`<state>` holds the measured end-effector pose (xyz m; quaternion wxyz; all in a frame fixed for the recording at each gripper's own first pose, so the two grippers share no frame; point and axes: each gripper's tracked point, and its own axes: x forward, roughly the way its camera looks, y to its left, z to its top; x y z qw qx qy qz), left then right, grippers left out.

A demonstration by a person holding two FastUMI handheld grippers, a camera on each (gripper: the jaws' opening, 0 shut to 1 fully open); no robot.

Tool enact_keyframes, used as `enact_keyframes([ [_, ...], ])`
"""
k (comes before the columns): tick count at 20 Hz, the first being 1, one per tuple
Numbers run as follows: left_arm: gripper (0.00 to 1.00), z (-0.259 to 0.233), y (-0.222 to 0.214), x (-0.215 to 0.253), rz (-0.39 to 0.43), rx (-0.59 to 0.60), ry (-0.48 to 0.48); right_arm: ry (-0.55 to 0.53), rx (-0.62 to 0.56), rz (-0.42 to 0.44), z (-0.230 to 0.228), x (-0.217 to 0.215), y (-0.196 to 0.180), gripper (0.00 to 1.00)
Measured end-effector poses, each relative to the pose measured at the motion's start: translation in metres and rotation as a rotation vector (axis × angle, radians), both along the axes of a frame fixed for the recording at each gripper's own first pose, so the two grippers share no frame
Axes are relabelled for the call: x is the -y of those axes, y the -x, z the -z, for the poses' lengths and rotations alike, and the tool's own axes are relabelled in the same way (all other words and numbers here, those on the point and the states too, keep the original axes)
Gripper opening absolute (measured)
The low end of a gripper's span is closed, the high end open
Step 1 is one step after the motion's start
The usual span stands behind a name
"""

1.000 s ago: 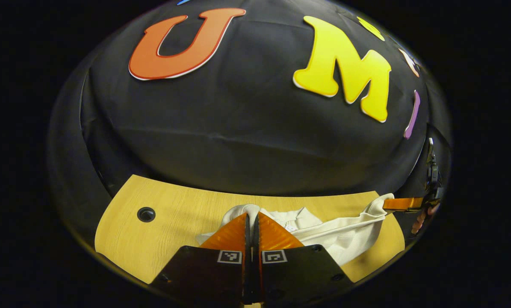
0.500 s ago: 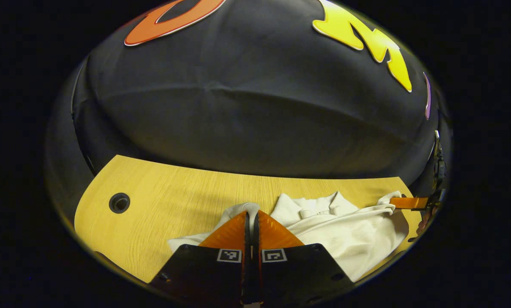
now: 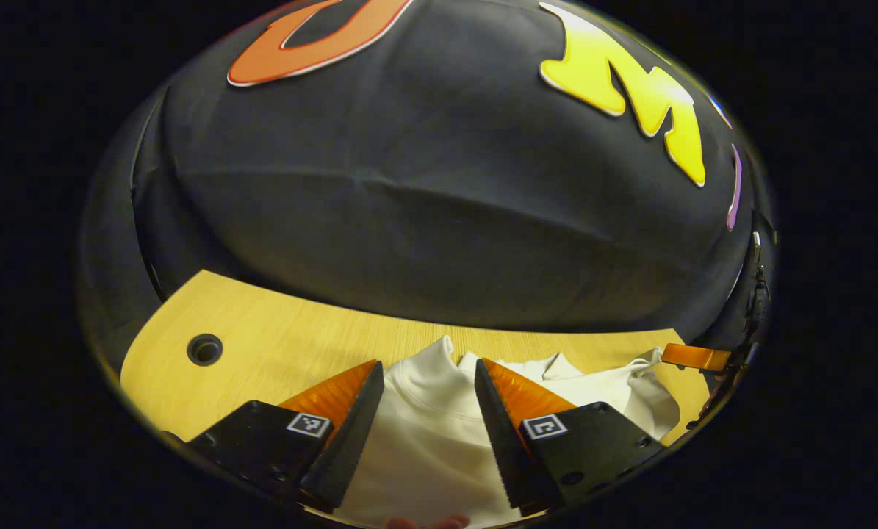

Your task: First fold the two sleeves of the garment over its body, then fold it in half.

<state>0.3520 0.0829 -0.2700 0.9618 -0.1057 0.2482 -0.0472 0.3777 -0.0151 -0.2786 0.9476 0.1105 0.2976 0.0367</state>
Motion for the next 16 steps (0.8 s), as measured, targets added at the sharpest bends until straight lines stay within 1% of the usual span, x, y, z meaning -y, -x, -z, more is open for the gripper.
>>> enact_keyframes([
  [1,0.89,-0.016,0.006,-0.008,-0.011,0.029,-0.013,0.012,0.028,-0.002,-0.014,0.004,0.006,0.69],
  [2,0.93,-0.033,0.014,-0.02,-0.025,0.054,-0.036,0.029,0.056,0.0,-0.033,0.007,0.016,0.8],
  [3,0.98,-0.055,0.023,-0.029,-0.041,0.093,-0.056,0.043,0.091,0.002,-0.054,0.005,0.022,0.89],
  [4,0.98,-0.08,0.034,-0.031,-0.046,0.136,-0.064,0.057,0.126,-0.004,-0.075,0.003,0.032,0.84],
  [5,0.98,-0.107,0.047,-0.031,-0.038,0.178,-0.05,0.07,0.167,-0.006,-0.099,0.001,0.041,0.89],
  [6,0.98,-0.131,0.059,-0.034,-0.037,0.226,-0.045,0.081,0.204,-0.006,-0.121,0.002,0.057,0.89],
  [7,0.98,-0.158,0.073,-0.038,-0.042,0.27,-0.064,0.09,0.239,-0.003,-0.143,0.0,0.07,0.9],
  [9,0.98,-0.207,0.101,-0.049,-0.083,0.341,-0.138,0.105,0.302,-0.012,-0.191,-0.012,0.097,0.92],
  [10,0.98,-0.228,0.117,-0.049,-0.095,0.37,-0.157,0.117,0.341,-0.016,-0.212,-0.014,0.112,0.93],
  [11,0.98,-0.251,0.136,-0.046,-0.099,0.405,-0.156,0.131,0.38,-0.012,-0.229,-0.012,0.13,0.93],
  [13,0.98,-0.289,0.18,-0.046,-0.129,0.46,-0.151,0.14,0.439,-0.013,-0.265,-0.017,0.164,0.93],
  [16,0.97,-0.326,0.228,-0.03,-0.12,0.52,-0.145,0.134,0.533,-0.017,-0.311,-0.026,0.212,0.94],
])
